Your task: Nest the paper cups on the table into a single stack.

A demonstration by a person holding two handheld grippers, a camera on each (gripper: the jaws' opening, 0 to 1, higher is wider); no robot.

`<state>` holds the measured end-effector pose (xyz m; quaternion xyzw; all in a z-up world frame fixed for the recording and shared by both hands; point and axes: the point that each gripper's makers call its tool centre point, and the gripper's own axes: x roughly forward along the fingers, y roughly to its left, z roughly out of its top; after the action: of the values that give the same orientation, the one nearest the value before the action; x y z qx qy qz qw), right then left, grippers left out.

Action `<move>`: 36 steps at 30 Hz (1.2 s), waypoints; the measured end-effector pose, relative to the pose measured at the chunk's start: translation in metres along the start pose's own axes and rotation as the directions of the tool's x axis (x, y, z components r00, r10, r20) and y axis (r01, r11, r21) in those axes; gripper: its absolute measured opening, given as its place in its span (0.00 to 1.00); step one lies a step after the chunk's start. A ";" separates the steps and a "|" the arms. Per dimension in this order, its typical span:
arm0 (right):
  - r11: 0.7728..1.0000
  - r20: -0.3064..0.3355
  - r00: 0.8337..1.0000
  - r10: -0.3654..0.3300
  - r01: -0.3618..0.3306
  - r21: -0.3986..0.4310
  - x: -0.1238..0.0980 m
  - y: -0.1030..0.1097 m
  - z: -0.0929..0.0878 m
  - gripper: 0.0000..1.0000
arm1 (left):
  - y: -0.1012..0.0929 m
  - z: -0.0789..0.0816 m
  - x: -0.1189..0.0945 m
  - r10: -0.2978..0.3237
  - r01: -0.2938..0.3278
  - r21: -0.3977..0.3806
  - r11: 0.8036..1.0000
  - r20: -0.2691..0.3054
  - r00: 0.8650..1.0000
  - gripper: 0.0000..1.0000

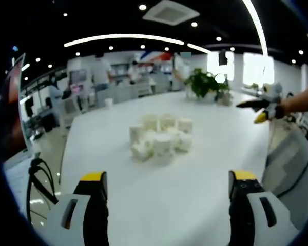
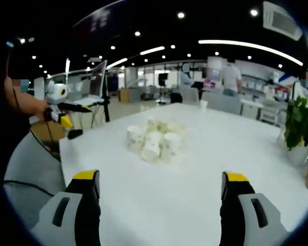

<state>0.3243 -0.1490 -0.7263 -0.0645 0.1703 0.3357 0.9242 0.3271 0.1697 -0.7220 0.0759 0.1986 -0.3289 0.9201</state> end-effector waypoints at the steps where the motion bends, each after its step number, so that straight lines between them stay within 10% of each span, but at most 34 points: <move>1: 1.000 0.003 1.000 0.002 -0.002 0.002 0.000 0.000 0.000 0.97 | 0.000 0.000 0.000 0.000 0.000 -0.001 1.000 0.000 1.000 0.97; 36: 1.000 -0.011 1.000 -0.012 0.013 0.029 -0.010 0.000 -0.009 1.00 | -0.014 -0.021 0.011 -0.037 0.037 0.006 0.999 -0.072 0.997 0.97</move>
<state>0.3143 -0.1571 -0.7309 -0.0540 0.1797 0.3270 0.9262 0.3193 0.1583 -0.7463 0.0875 0.2320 -0.3436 0.9058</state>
